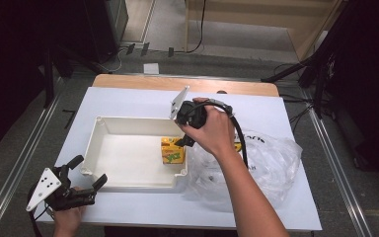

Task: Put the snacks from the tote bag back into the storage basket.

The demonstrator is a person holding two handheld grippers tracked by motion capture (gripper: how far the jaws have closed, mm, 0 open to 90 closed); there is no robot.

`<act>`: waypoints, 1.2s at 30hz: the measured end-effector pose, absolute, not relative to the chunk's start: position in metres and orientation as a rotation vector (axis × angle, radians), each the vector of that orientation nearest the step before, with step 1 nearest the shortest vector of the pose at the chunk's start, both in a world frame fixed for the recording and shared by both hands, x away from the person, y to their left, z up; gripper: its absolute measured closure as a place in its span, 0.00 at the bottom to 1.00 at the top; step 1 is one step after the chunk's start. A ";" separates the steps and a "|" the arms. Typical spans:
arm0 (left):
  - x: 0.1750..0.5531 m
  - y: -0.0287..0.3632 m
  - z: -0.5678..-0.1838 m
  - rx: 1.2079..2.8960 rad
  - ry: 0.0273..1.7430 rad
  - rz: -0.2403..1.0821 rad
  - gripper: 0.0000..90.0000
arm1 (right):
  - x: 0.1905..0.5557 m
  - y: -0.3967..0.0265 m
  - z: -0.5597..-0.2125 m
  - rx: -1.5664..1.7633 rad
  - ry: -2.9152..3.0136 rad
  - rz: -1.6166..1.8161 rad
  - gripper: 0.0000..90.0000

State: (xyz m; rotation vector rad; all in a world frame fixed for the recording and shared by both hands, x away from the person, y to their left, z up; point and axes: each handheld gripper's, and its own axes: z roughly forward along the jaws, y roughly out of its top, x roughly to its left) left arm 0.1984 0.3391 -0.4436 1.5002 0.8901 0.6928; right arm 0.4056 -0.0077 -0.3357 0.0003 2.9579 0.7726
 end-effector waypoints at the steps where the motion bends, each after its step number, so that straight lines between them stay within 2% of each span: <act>1: 0.198 0.339 -0.444 1.500 0.890 0.693 0.00 | 0.406 -0.009 -0.335 0.001 2.947 0.773 0.15; 11: 0.198 0.339 -0.444 1.503 0.891 0.691 0.00 | 0.404 -0.024 -0.331 0.004 2.942 0.759 0.08; 36: 0.198 0.338 -0.444 1.507 0.888 0.694 0.00 | 0.398 -0.069 -0.331 0.111 2.898 0.763 0.13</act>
